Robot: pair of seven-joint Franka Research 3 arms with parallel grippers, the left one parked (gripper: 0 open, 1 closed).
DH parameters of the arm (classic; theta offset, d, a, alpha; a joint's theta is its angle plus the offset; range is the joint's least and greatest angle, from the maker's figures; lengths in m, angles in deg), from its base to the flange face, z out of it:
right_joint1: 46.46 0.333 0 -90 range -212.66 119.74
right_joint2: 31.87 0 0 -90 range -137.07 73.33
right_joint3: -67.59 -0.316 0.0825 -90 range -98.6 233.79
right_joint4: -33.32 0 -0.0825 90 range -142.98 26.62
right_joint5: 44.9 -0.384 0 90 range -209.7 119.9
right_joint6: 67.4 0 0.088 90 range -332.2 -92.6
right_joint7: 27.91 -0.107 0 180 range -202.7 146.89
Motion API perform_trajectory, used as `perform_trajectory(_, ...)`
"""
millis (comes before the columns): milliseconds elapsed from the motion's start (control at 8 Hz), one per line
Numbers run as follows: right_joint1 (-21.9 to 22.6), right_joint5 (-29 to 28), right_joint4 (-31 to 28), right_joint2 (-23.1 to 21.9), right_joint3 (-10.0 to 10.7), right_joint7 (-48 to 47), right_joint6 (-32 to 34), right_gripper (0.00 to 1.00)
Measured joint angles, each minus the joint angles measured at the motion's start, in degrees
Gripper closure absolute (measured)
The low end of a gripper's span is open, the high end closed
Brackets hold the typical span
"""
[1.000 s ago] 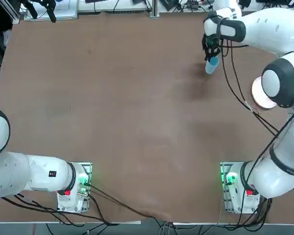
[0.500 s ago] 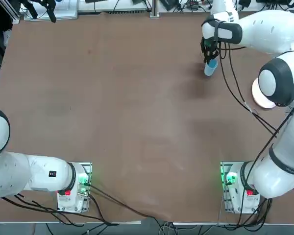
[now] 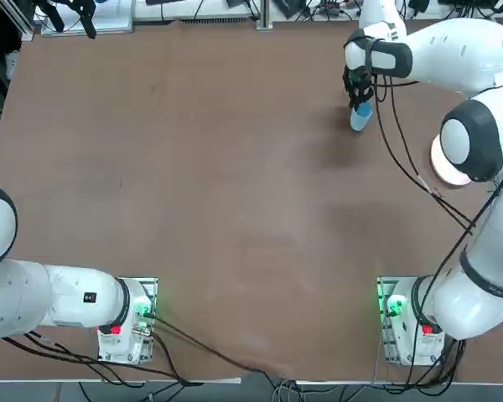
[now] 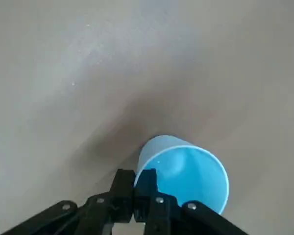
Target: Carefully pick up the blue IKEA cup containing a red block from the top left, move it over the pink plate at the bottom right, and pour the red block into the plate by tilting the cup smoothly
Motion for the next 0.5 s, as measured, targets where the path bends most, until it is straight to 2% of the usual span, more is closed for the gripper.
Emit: perform_trajectory(500,0.2,0.6,0.1,0.3,0.0,-0.8,-0.3,0.95)
